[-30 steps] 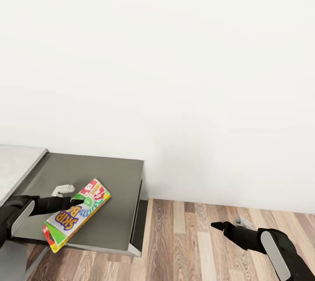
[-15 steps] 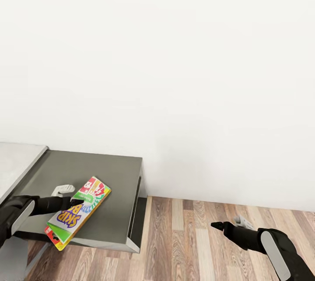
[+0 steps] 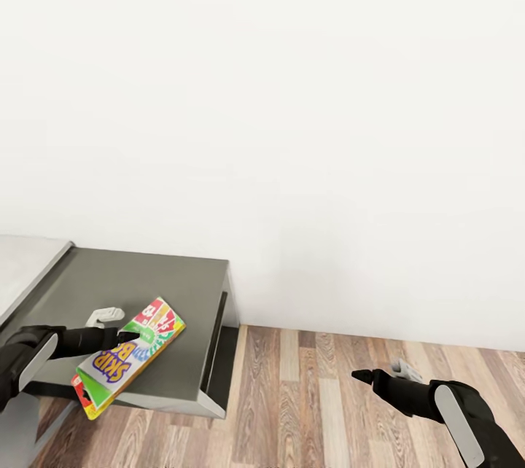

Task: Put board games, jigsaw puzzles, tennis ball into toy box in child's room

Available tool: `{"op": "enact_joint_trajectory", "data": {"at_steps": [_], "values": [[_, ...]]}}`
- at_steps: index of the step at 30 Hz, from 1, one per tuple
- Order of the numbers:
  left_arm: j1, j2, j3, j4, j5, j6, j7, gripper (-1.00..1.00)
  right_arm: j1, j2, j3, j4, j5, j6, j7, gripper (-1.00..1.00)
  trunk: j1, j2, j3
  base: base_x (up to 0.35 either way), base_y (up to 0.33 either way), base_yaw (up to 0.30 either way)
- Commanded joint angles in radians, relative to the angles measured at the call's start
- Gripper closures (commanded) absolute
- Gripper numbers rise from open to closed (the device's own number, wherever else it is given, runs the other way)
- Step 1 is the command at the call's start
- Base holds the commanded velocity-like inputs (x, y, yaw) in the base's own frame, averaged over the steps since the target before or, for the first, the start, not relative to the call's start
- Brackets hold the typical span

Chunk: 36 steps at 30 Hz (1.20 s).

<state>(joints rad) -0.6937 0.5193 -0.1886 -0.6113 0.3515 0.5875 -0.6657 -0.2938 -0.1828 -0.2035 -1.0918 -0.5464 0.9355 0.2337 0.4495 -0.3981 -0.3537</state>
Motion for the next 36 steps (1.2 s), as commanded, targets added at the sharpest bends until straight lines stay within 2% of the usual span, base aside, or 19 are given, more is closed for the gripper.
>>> {"op": "enact_joint_trajectory", "data": {"at_steps": [1, 16, 25, 27, 28, 29, 30, 32, 33, 35, 36], "values": [[-0.001, 0.001, -0.005, -0.001, 0.009, 0.007, 0.002, -1.0, -0.001, 0.0, -0.002, 0.0, 0.01, 0.005, 0.01, -1.0, 0.001, -0.002, -0.002, -0.061, -0.111, 0.0], [-0.001, 0.002, 0.002, -0.001, 0.009, 0.011, 0.002, -1.0, -0.001, 0.0, -0.004, 0.0, 0.008, 0.005, 0.01, -1.0, 0.001, -0.002, -0.002, -0.057, -0.065, 0.0], [-0.001, 0.009, 0.022, -0.002, 0.021, 0.01, -0.013, -1.0, -0.001, -0.003, -0.006, 0.0, 0.007, 0.004, 0.015, -1.0, 0.001, -0.002, -0.002, -0.003, -0.003, 0.0], [-0.001, 0.01, 0.05, -0.002, 0.023, 0.011, -0.014, -1.0, -0.001, -0.002, -0.006, 0.0, 0.007, 0.004, 0.017, -1.0, 0.001, -0.002, -0.002, 0.0, 0.0, 0.0], [0.0, 0.011, 0.097, -0.003, 0.024, 0.013, -0.016, -1.0, -0.001, -0.002, -0.007, 0.0, 0.007, 0.004, 0.017, -1.0, 0.001, -0.002, -0.002, 0.0, 0.0, 0.0], [0.0, 0.011, 0.116, -0.003, 0.025, 0.013, -0.017, -1.0, -0.001, -0.002, -0.007, 0.0, 0.007, 0.004, 0.017, -1.0, 0.001, -0.002, -0.002, 0.0, 0.0, 0.0], [0.0, 0.012, 0.175, -0.003, 0.024, 0.013, -0.033, -1.0, -0.001, -0.002, -0.007, 0.0, 0.007, 0.004, 0.018, -1.0, 0.001, -0.002, -0.002, 0.0, 0.0, 0.0], [0.001, 0.015, 0.241, -0.004, 0.02, 0.014, -0.086, -1.0, -0.001, -0.001, -0.007, 0.0, 0.007, 0.004, 0.018, -1.0, 0.001, -0.002, -0.002, 0.0, 0.0, 0.0], [0.001, 0.018, 0.254, -0.004, 0.019, 0.014, -0.104, -1.0, -0.001, -0.001, -0.007, 0.0, 0.006, 0.004, 0.018, -1.0, 0.001, -0.002, -0.002, 0.0, 0.0, 0.0], [0.003, 0.038, 0.283, -0.004, 0.019, 0.016, -0.19, -1.0, -0.001, -0.001, -0.007, -0.001, 0.006, 0.004, 0.019, -1.0, 0.001, -0.002, -0.002, 0.0, 0.0, 0.0], [0.003, 0.044, 0.287, -0.004, 0.019, 0.018, -0.214, -1.0, -0.001, -0.001, -0.007, -0.001, 0.006, 0.004, 0.019, -1.0, 0.001, -0.002, -0.002, 0.0, 0.0, 0.0]]}}
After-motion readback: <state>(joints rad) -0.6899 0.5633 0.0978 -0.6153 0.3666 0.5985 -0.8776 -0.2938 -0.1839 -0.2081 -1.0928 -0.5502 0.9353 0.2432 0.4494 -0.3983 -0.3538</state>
